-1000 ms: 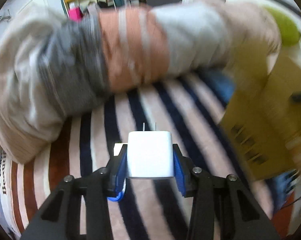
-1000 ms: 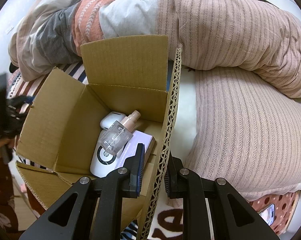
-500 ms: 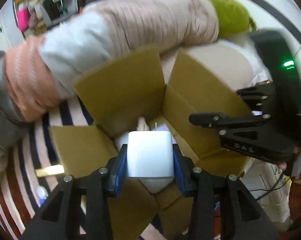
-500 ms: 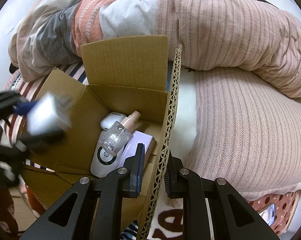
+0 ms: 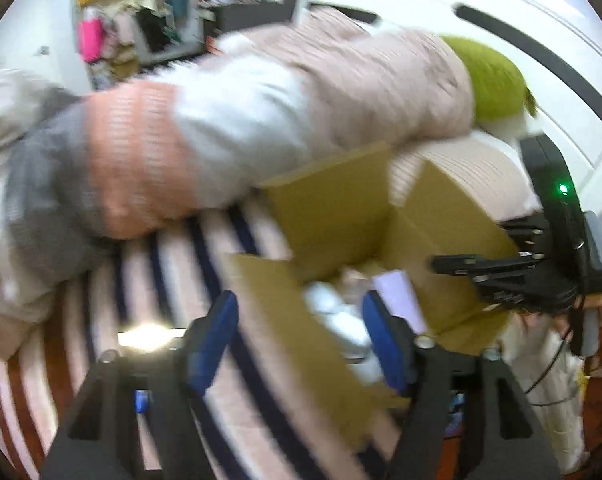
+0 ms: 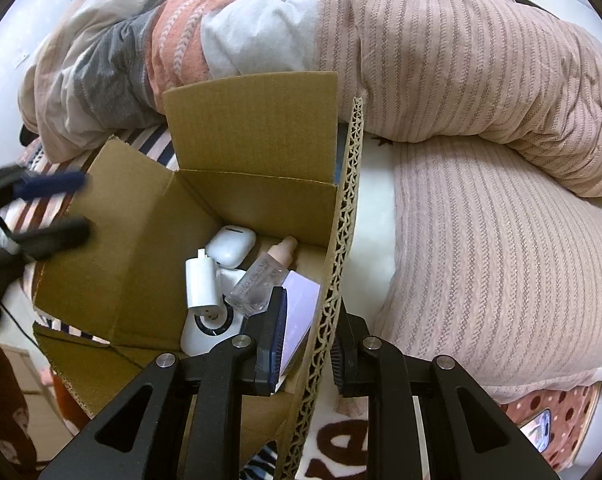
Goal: Organize rigid objects
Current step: 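Drop the charger plug into the box with the left tool, then grasp the blue-capped lens case with the left tool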
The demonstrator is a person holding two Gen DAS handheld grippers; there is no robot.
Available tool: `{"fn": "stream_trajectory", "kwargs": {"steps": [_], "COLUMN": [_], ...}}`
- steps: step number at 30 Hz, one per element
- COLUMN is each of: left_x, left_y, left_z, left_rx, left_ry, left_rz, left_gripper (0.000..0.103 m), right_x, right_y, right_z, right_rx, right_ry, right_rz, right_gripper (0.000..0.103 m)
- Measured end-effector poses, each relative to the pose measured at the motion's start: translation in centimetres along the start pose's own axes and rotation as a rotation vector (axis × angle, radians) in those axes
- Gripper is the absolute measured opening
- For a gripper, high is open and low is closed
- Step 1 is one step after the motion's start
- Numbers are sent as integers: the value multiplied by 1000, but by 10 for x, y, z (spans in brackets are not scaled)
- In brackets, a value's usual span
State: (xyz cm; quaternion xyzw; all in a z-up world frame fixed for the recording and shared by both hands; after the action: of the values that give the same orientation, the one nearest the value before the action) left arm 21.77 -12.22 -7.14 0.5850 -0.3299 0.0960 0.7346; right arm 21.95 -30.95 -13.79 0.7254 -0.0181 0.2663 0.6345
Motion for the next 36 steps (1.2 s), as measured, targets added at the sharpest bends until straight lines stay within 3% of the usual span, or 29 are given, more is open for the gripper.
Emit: {"fn": "stream_trajectory", "kwargs": {"steps": [4, 9, 13, 16, 20, 26, 27, 36], "left_x": [-22, -75, -119, -143, -151, -143, -143, -126], "left_y": [14, -3, -40, -67, -86, -97, -98, -67], "left_z": [-74, -151, -180, -186, -184, -178, -177, -153], "left_rx": [107, 281, 294, 272, 259, 262, 262, 258], "left_ry": [82, 112, 106, 119, 118, 114, 115, 90], "left_rz": [37, 11, -75, -132, -146, -123, -123, -65], "left_gripper": [72, 72, 72, 72, 68, 37, 27, 28], "right_x": [0, -1, -1, -1, -1, -1, -1, -2], "right_y": [0, 0, 0, 0, 0, 0, 0, 0], "right_z": [0, 1, 0, 1, 1, 1, 1, 2], "right_rx": [3, 3, 3, 3, 4, 6, 6, 5], "right_ry": [-2, -4, -6, -7, -7, -9, -9, -9], "right_rz": [2, 4, 4, 4, 2, 4, 3, 5], "right_gripper": [16, 16, 16, 17, 16, 17, 17, 17]}}
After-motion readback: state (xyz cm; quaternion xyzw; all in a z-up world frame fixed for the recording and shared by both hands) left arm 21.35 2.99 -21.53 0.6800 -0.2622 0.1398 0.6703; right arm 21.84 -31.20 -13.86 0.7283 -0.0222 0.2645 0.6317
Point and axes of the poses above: each gripper's, at about its wrist camera, not at the fingertips, and y roughly against the way its jaws point, z to its right, x to its top, the point moved 9 cm from there along -y, roughly the way its jaws point, and after that the axes turned 2 degrees about y, right-handed, at the moved point
